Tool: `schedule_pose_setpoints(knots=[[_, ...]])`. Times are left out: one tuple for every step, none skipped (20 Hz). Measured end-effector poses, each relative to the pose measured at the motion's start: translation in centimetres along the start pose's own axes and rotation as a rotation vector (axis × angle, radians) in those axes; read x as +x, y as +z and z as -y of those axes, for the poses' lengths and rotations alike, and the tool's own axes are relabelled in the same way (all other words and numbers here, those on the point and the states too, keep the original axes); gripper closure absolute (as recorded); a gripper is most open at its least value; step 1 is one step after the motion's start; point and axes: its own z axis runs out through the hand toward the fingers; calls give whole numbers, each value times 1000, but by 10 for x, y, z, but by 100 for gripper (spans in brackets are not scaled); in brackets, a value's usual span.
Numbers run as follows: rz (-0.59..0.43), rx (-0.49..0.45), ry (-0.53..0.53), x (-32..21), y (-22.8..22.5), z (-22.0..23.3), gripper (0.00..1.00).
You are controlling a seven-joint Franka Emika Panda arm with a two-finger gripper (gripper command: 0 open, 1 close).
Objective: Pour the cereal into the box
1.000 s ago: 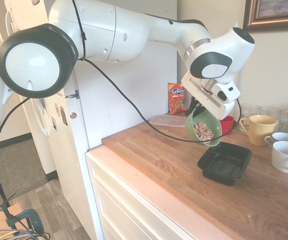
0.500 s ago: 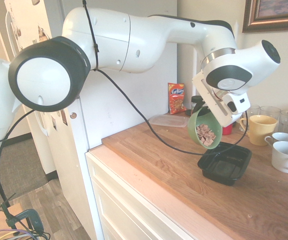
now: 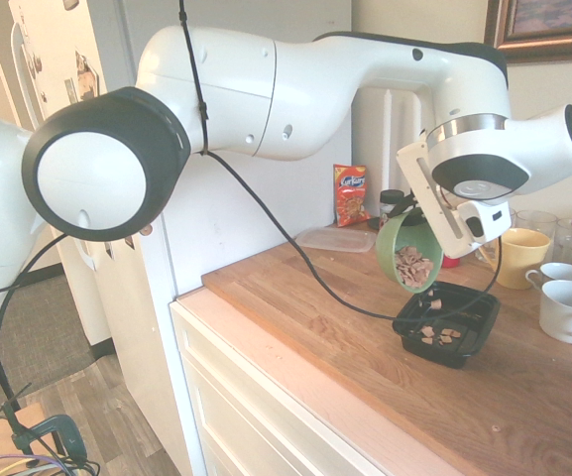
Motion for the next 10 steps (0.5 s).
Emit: schedule_pose_setpoints(knots=[[12, 16, 0, 1, -2, -1, 100], [25, 28, -2, 2, -4, -3, 100], [33, 40, -3, 3, -6, -4, 100], [43, 54, -3, 3, -9, -5, 100], [51, 68, -2, 4, -12, -8, 100], [61, 80, -2, 5, -15, -10, 100], [66, 87, -1, 6, -19, -13, 100], [71, 93, -1, 7, -23, -17, 100], [75, 98, -1, 9, -26, -21, 100], [80, 104, 1, 10, -30, -24, 100]])
